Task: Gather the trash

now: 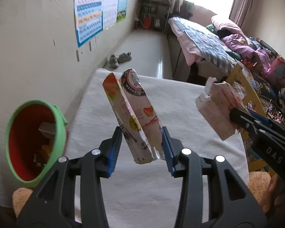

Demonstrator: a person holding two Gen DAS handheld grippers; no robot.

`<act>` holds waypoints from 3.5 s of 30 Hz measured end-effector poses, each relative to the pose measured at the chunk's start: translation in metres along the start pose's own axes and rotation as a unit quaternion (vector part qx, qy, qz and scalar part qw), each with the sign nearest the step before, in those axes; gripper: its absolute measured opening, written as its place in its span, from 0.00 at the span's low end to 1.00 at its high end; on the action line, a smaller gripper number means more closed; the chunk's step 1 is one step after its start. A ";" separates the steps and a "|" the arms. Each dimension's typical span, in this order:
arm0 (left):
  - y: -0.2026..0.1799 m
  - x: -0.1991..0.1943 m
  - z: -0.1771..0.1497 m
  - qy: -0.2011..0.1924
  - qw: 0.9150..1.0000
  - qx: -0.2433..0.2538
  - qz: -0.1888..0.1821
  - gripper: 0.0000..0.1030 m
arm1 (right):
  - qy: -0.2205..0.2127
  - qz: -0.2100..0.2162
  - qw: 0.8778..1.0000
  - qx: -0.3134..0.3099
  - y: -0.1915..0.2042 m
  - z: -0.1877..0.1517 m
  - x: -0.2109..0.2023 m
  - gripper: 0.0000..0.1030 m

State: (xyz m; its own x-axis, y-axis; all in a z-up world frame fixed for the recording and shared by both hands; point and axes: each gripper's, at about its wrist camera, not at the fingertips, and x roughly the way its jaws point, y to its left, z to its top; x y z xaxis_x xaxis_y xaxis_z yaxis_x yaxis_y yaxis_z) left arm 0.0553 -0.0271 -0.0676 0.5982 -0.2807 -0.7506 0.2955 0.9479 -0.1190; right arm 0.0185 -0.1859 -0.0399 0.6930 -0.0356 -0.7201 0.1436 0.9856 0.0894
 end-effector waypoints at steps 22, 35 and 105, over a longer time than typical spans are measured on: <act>0.066 -0.038 -0.019 -0.028 0.998 -0.060 0.000 0.39 | 0.047 -0.013 0.999 -0.014 0.009 -0.005 0.018 0.41; 0.076 -0.033 -0.023 -0.015 0.997 -0.075 0.001 0.40 | 0.222 0.031 0.971 -0.087 -0.008 -0.085 0.071 0.81; 0.247 -0.042 -0.051 -0.012 0.969 -0.222 0.107 0.75 | 0.094 0.247 0.958 -0.112 0.242 0.020 0.069 0.64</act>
State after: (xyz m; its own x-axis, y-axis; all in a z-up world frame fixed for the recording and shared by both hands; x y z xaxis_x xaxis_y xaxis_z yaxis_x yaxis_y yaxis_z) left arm 0.0655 0.2263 -0.0983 0.6291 -0.0682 -0.7743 -0.1845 0.9546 -0.2340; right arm 0.1153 0.0466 -0.0545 0.4946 0.4545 -0.7408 -0.3391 0.8857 0.3171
